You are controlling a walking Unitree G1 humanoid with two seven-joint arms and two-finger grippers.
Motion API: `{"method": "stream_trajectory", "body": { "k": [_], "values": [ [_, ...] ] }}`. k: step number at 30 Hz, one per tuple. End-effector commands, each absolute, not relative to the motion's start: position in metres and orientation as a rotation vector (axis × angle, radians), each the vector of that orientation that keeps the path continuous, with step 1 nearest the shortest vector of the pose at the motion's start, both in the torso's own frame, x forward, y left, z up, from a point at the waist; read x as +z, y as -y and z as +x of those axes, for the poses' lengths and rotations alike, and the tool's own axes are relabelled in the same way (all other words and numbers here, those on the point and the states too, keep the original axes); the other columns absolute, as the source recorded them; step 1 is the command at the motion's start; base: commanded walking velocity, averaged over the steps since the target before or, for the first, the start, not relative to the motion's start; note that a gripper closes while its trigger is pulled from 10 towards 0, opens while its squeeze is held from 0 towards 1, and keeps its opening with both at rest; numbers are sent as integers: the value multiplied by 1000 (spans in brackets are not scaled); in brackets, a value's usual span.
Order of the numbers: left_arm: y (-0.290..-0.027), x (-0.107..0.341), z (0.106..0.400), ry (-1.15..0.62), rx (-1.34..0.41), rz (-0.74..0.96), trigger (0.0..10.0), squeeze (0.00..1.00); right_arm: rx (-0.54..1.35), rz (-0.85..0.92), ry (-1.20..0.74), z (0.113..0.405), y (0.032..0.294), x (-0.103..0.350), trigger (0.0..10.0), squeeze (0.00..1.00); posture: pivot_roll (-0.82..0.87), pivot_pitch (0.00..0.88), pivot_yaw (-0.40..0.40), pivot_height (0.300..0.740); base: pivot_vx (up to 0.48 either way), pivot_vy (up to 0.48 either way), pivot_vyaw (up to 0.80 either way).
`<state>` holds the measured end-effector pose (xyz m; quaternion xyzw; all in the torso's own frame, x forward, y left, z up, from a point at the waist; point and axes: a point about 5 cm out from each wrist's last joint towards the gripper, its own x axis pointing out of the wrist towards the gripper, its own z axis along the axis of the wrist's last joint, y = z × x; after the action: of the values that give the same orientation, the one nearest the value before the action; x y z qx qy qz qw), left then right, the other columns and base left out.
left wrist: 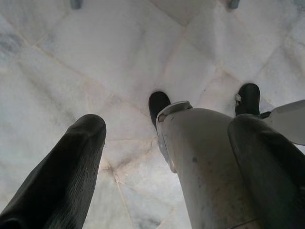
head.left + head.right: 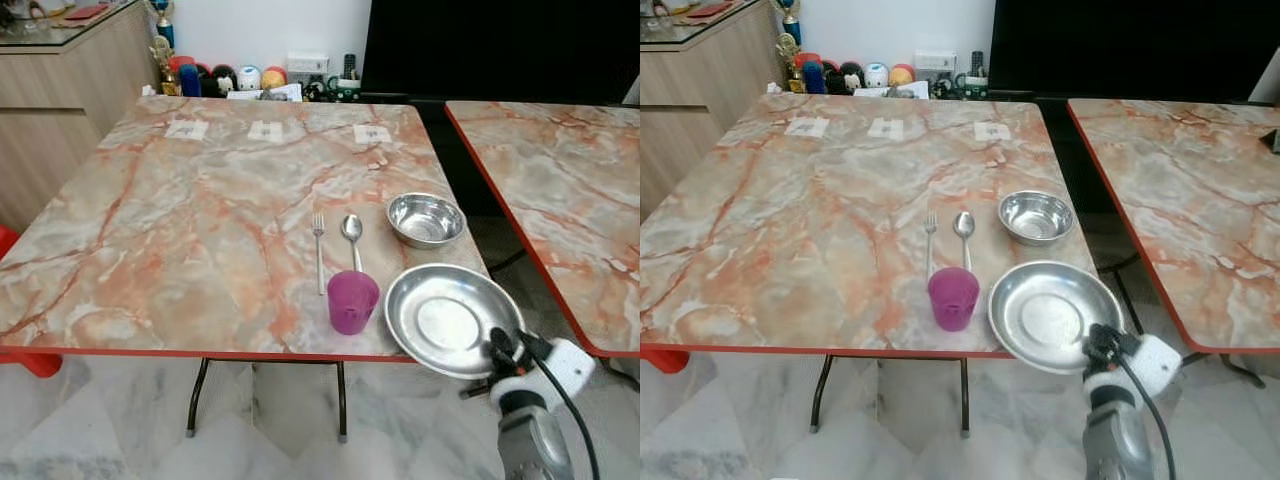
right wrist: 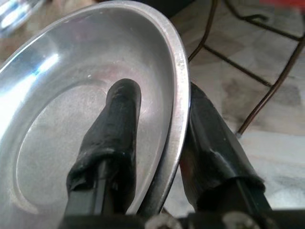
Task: Setting the table
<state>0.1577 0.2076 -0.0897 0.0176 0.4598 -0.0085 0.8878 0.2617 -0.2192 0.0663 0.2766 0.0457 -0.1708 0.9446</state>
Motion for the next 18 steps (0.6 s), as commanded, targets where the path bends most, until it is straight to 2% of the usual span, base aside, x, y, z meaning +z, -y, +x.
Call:
{"method": "stream_trajectory", "body": {
  "k": [1, 7, 14, 15, 18],
  "values": [
    [-206, -92, 152, -977, -22, 46, 10000, 0, -369, 571, -10, 262, 225, 81, 0, 0, -1, 90, -49, 740, 0, 0, 0],
    [-207, -91, 155, -969, -11, 50, 10000, 0, -383, 605, 71, 263, 230, 98, 0, 0, 3, 90, -45, 740, 0, 0, 0],
    [-208, -91, 155, -973, -12, 56, 10000, 0, -365, 630, 80, 265, 226, 102, 0, 0, 5, 87, -44, 740, 0, 0, 0],
    [-208, -91, 155, -973, -12, 57, 10000, 0, -360, 630, 79, 266, 225, 102, 10000, 0, 5, 87, -44, 740, 0, 0, 0],
    [-209, -91, 154, -974, -11, 74, 10000, 0, -354, 631, 77, 267, 223, 102, 10000, 0, 2, 80, -41, 740, 0, 0, 0]
  ]
}}
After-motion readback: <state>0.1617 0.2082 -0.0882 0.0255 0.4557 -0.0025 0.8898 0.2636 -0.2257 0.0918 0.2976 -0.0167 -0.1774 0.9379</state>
